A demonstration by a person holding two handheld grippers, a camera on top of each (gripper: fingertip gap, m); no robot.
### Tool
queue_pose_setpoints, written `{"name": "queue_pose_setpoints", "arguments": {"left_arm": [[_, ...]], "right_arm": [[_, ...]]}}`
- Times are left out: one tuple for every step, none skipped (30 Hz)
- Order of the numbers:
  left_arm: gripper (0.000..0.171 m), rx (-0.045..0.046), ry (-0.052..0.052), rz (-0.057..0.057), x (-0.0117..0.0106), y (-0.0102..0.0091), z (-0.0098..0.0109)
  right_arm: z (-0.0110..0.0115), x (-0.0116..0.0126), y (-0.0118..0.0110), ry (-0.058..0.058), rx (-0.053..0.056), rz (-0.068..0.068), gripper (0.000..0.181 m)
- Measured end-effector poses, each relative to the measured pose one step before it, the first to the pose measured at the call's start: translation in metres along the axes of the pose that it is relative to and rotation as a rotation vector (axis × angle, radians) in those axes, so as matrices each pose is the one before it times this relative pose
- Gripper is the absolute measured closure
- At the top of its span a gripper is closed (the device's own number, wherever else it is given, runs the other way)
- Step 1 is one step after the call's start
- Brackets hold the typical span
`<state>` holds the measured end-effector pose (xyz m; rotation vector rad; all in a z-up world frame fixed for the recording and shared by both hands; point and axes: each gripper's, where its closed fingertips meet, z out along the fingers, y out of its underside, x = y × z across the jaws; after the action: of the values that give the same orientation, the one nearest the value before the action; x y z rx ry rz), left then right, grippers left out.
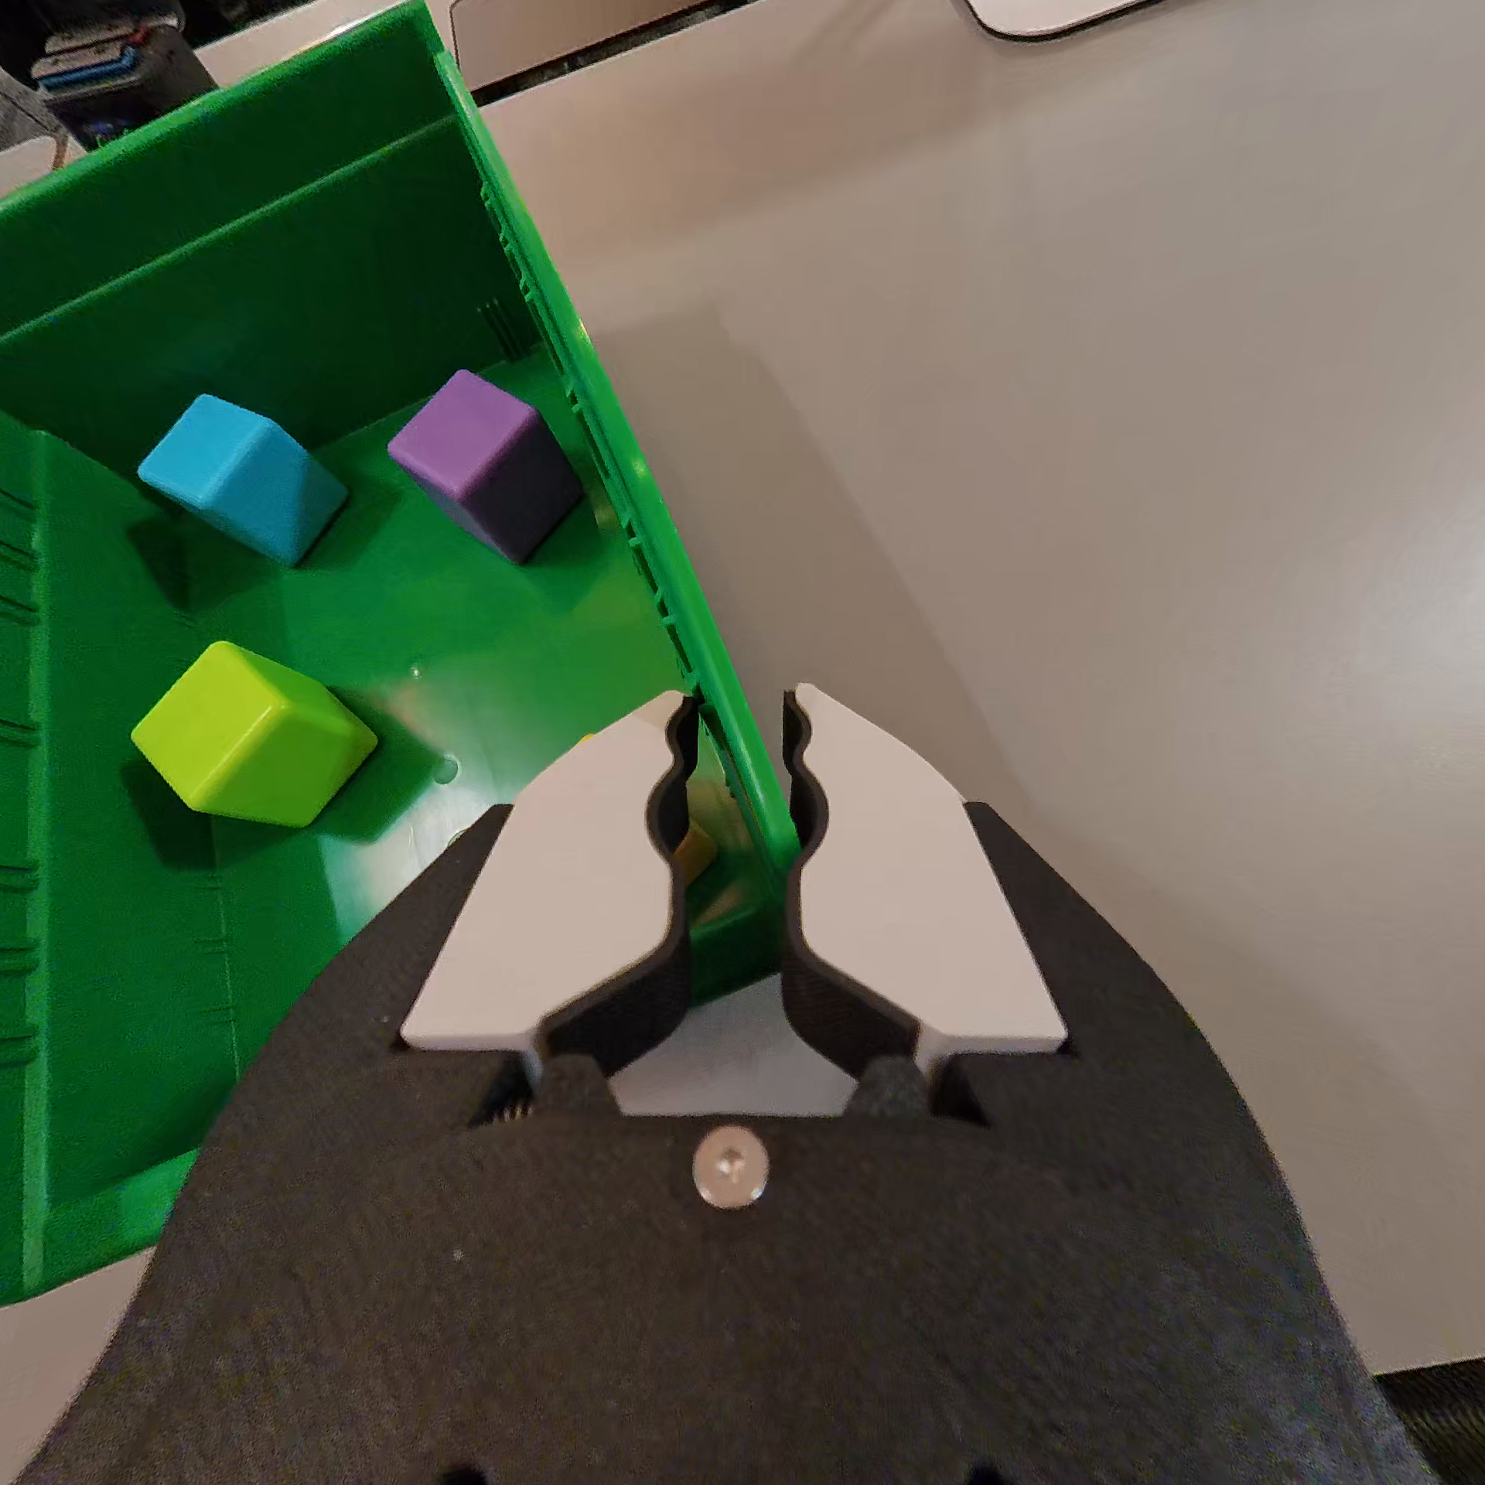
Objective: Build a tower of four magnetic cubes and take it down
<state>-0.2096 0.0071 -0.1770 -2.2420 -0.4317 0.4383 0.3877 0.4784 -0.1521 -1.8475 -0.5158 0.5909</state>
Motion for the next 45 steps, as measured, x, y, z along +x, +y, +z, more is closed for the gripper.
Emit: {"name": "queue_pose_setpoints", "arguments": {"left_arm": [[0.151, -0.00126, 0.0004, -0.0013, 0.00017, 0.00017, -0.00026], [0.152, -0.00074, 0.0008, -0.0017, 0.0003, 0.00018, -0.00033], [0.152, -0.0014, 0.0006, 0.0004, 0.00027, 0.0003, -0.0003], [0.152, -0.00231, 0.0007, 0.002, 0.00015, 0.00034, -0.00042], [0.152, -0.00209, 0.0017, 0.0001, 0.00033, 0.00043, -0.00054], [0.152, -0.00122, 0.003, -0.0023, 0.00043, 0.00042, -0.00069], [0.152, -0.0004, 0.0024, -0.0018, 0.00057, 0.00058, -0.00069], [0.152, 0.00052, 0.0021, -0.0005, 0.00057, 0.00056, -0.00078], [0.152, 0.00147, 0.0019, 0.0014, 0.00064, 0.00041, -0.00073], [0.153, 0.00196, 0.0012, 0.0027, 0.00052, 0.00035, -0.00057], [0.153, 0.00224, 0.0005, 0.0016, 0.00021, -0.00017, -0.0002], [0.153, 0.00415, -0.0004, 0.0, -0.00001, -0.00032, 0.00001], [0.153, 0.00626, 0.0007, -0.0009, 0.00028, -0.00036, 0.00018], [0.152, 0.00476, 0.0019, -0.0019, 0.0004, -0.0004, 0.00023], [0.152, 0.00207, 0.0013, -0.0002, 0.00032, -0.00031, 0.00017], [0.152, 0.00188, 0.0007, 0.0, -0.00001, -0.00041, -0.00012], [0.151, 0.0044, 0.0031, -0.0021, 0.00008, -0.00084, -0.00054], [0.151, 0.01107, 0.0046, -0.002, -0.00011, -0.00206, -0.00149], [0.15, 0.02439, 0.0039, -0.0021, -0.00078, -0.00437, -0.00319], [0.146, 0.0348, 0.0063, -0.0056, -0.00163, -0.0065, -0.00501], [0.143, 0.04317, 0.0112, -0.0174, -0.00208, -0.00841, -0.0066], [0.145, 0.06016, 0.0118, -0.028, -0.00355, -0.01103, -0.0084], [0.143, 0.08008, 0.015, -0.0355, -0.00439, -0.01393, -0.00912], [0.142, 0.08398, 0.0183, -0.0372, -0.00479, -0.01445, -0.0094], [0.142, 0.06575, -0.0167, -0.0516, -0.01078, -0.01153, -0.00868], [0.142, 0.05237, -0.0243, -0.0536, -0.01295, -0.00902, -0.00738], [0.141, 0.03994, -0.0262, -0.0491, -0.01367, -0.00607, -0.00584], [0.138, 0.01858, -0.0347, -0.0328, -0.01478, -0.00141, -0.00348], [0.137, -0.00864, -0.0359, -0.0083, -0.01428, 0.0043, -0.00037], [0.135, -0.04301, -0.0289, 0.0073, -0.01186, 0.01014, 0.00247], [0.132, -0.06556, -0.0094, 0.008, -0.00671, 0.01306, 0.00424], [0.126, -0.0742, 0.0121, 0.0024, -0.00066, 0.01321, 0.00563], [0.117, -0.08399, 0.0244, -0.0012, 0.00348, 0.01323, 0.00602], [0.112, -0.07347, 0.0229, -0.0039, 0.00556, 0.01142, 0.00599], [0.102, -0.05815, 0.0092, -0.0026, 0.0051, 0.00961, 0.00608], [0.095, -0.05156, -0.0075, 0.0044, 0.00319, 0.00858, 0.00563], [0.093, -0.0418, -0.0181, 0.0138, 0.0016, 0.00695, 0.00479], [0.093, -0.03421, -0.0283, 0.0148, -0.00039, 0.00553, 0.00388], [0.093, -0.02552, -0.031, 0.0141, -0.00133, 0.00382, 0.00281], [0.095, -0.00971, -0.029, 0.0207, -0.00121, 0.00097, 0.00129], [0.096, -0.0109, -0.0155, 0.0131, 0.00009, 0.00117, 0.00095], [0.097, -0.00482, -0.0065, 0.0035, 0.00074, 0.00025, 0.00083], [0.1, -0.00373, 0.0003, 0.0019, 0.00097, -0.00025, 0.00052], [0.101, -0.00954, 0.0047, 0.0008, 0.00089, -0.00041, 0.00017], [0.1, -0.00411, 0.0026, -0.0068, 0.00007, -0.00236, -0.00107]], "right_arm": [[-0.00003, 0.00001, -0.00003, 0.003, -0.0011, 0.0008, 0.177], [-0.00001, 0.00006, 0.00004, 0.0032, 0.0001, 0.0011, 0.177], [-0.00005, 0.00003, -0.00005, 0.0022, -0.0001, 0.0013, 0.177], [0.00001, 0.0, 0.00008, 0.0002, -0.0008, 0.0012, 0.177], [-0.00004, 0.0, 0.00003, 0.0002, -0.0012, 0.001, 0.177], [-0.00012, 0.00005, 0.00007, 0.0006, -0.0013, 0.0002, 0.177], [-0.00009, -0.00007, -0.00003, 0.0009, -0.0011, -0.0008, 0.177], [-0.00004, -0.00001, -0.00001, 0.0022, -0.0011, -0.0024, 0.177], [-0.00008, 0.00001, 0.00001, 0.0039, -0.0016, -0.0049, 0.177], [-0.0001, -0.00009, -0.00006, 0.0038, -0.0029, -0.0043, 0.177], [-0.00012, -0.00023, -0.00013, 0.0028, -0.0045, -0.0009, 0.177], [-0.00012, -0.00023, -0.0001, 0.0019, -0.0062, 0.001, 0.177], [-0.00038, -0.00044, -0.0003, 0.0025, -0.0057, -0.003, 0.177], [-0.00087, -0.00013, -0.0019, 0.0088, 0.0028, -0.0048, 0.176], [-0.00248, -0.00058, -0.00582, 0.0077, 0.023, -0.0027, 0.174], [-0.00413, -0.00215, -0.00937, -0.0036, 0.0361, 0.0016, 0.168], [-0.00524, -0.00381, -0.01187, -0.0134, 0.0426, 0.0061, 0.167], [-0.00593, -0.0048, -0.01382, -0.0163, 0.0484, 0.0058, 0.164], [-0.00596, -0.00545, -0.01497, -0.0135, 0.053, 0.0021, 0.163], [-0.0053, -0.00694, -0.01512, -0.0127, 0.0547, -0.0018, 0.162], [-0.0039, -0.00889, -0.01414, -0.0165, 0.0489, -0.0097, 0.161], [-0.00221, -0.01048, -0.01196, -0.0167, 0.0354, -0.0217, 0.159], [-0.00049, -0.0117, -0.0098, -0.0162, 0.0215, -0.0336, 0.158], [0.00116, -0.0132, -0.00859, -0.0168, 0.0138, -0.0394, 0.156], [0.00305, -0.015, -0.00823, -0.0191, 0.0114, -0.0389, 0.154], [0.00455, -0.01692, -0.00857, -0.022, 0.0126, -0.0391, 0.152], [0.00585, -0.01842, -0.00946, -0.0207, 0.0184, -0.0378, 0.15], [0.00683, -0.02026, -0.01129, -0.0214, 0.0298, -0.0286, 0.149], [0.00766, -0.02338, -0.01215, -0.0325, 0.0381, -0.0197, 0.148], [0.00868, -0.02576, -0.01154, -0.0415, 0.0383, -0.0103, 0.148], [0.00971, -0.02812, -0.01001, -0.0507, 0.0348, 0.0007, 0.147], [0.01033, -0.03055, -0.00719, -0.0645, 0.0274, 0.0087, 0.147], [0.01107, -0.03143, -0.00364, -0.0704, 0.0183, 0.0187, 0.146], [0.0116, -0.03122, 0.00049, -0.0724, 0.0076, 0.0248, 0.145], [0.01194, -0.0295, 0.00506, -0.0674, -0.0054, 0.0293, 0.144], [0.01196, -0.02726, 0.0084, -0.0634, -0.0113, 0.0349, 0.143], [0.01135, -0.02444, 0.01128, -0.0591, -0.0157, 0.0368, 0.143], [0.01043, -0.02043, 0.01326, -0.0484, -0.0151, 0.0386, 0.143], [0.00901, -0.01646, 0.01451, -0.038, -0.0144, 0.0393, 0.143], [0.0076, -0.01276, 0.0156, -0.0293, -0.0181, 0.0381, 0.143], [0.0066, -0.0098, 0.01605, -0.024, -0.0263, 0.032, 0.143], [0.00588, -0.00754, 0.01535, -0.0214, -0.0338, 0.0251, 0.143], [0.00515, -0.00637, 0.01332, -0.022, -0.0351, 0.0175, 0.143], [0.00418, -0.00516, 0.0106, -0.0193, -0.0324, 0.0098, 0.143], [0.00295, -0.00336, 0.00791, -0.0105, -0.027, 0.004, 0.143]]}}
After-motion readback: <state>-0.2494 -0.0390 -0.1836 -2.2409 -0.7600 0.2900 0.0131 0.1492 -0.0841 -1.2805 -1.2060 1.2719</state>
